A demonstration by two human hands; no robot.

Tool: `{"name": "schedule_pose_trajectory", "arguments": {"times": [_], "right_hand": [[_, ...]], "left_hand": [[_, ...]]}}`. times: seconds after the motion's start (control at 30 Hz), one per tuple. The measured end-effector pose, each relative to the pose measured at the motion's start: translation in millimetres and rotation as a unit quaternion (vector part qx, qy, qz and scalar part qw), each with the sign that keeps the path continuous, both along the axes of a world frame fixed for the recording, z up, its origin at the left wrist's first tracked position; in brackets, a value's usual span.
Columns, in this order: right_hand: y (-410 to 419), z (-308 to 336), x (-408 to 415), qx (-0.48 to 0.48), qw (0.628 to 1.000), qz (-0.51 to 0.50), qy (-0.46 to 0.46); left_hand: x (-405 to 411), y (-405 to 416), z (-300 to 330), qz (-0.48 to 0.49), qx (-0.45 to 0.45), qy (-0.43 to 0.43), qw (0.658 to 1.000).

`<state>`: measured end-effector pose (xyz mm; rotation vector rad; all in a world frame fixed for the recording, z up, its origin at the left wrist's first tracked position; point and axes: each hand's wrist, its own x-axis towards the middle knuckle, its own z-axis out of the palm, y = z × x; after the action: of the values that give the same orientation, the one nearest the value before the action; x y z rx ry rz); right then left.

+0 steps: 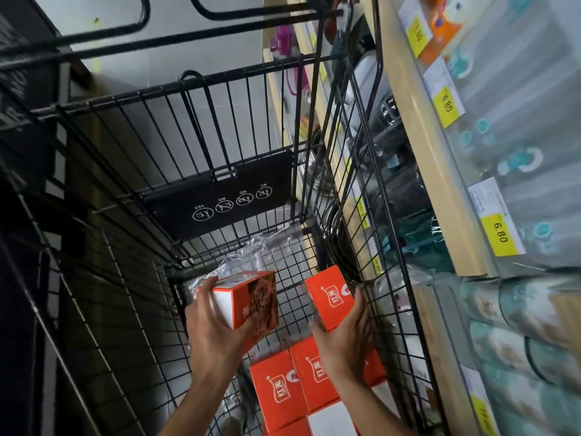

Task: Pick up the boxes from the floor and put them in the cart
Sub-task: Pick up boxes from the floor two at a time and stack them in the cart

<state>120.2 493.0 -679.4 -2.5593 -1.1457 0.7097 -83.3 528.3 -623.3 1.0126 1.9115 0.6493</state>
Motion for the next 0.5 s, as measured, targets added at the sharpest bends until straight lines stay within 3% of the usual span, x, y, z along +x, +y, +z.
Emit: {"name": "schedule_pose_trajectory", "arguments": {"times": [0.27, 0.5], "right_hand": [[-12.0, 50.3, -0.8, 0.152, 0.983, 0.064, 0.079], [-10.2, 59.8, 15.3, 0.194, 0.968, 0.072, 0.142]], "left_hand": [[44.3, 9.0, -28.8, -0.003, -0.077, 0.033, 0.996], [86.8, -0.7, -32.4, -0.008, -0.088, 0.022, 0.996]]}}
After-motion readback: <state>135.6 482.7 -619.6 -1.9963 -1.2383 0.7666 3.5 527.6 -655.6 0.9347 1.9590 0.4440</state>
